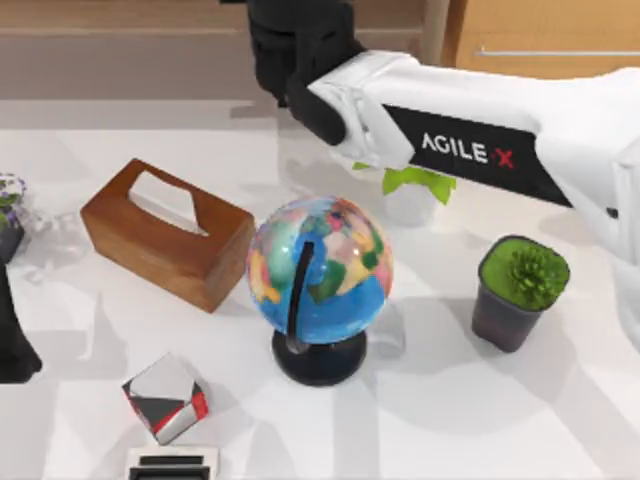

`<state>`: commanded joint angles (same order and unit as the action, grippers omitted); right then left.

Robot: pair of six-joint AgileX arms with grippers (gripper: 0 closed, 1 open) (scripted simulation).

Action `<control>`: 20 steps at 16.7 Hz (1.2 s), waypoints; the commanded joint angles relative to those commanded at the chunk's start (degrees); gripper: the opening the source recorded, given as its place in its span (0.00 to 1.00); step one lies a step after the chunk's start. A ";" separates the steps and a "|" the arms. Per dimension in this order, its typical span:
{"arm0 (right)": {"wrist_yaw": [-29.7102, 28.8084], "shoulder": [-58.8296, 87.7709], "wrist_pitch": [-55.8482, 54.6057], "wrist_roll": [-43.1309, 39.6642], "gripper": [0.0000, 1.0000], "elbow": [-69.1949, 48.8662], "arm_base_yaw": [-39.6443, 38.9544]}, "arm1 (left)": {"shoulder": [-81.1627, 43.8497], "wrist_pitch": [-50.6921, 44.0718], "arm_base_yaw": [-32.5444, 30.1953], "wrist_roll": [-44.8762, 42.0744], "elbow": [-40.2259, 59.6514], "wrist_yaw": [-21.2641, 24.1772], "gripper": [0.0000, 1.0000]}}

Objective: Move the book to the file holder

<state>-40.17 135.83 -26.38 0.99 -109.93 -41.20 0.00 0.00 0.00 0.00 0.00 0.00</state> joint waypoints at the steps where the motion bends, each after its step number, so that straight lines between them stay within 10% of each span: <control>1: 1.56 -1.94 -0.05 0.83 0.00 2.52 -0.15 | 0.00 0.00 0.00 0.00 0.00 0.00 1.00; 12: 28.63 -36.12 0.11 17.37 0.00 42.90 2.44 | 0.00 0.00 0.00 0.00 0.00 0.00 1.00; 20: 46.05 -61.33 -2.61 36.26 0.00 65.64 22.49 | 0.00 0.00 0.00 0.00 0.00 0.00 1.00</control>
<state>5.89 74.50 -28.99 37.25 -44.29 -18.70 0.00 0.00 0.00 0.00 0.00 0.00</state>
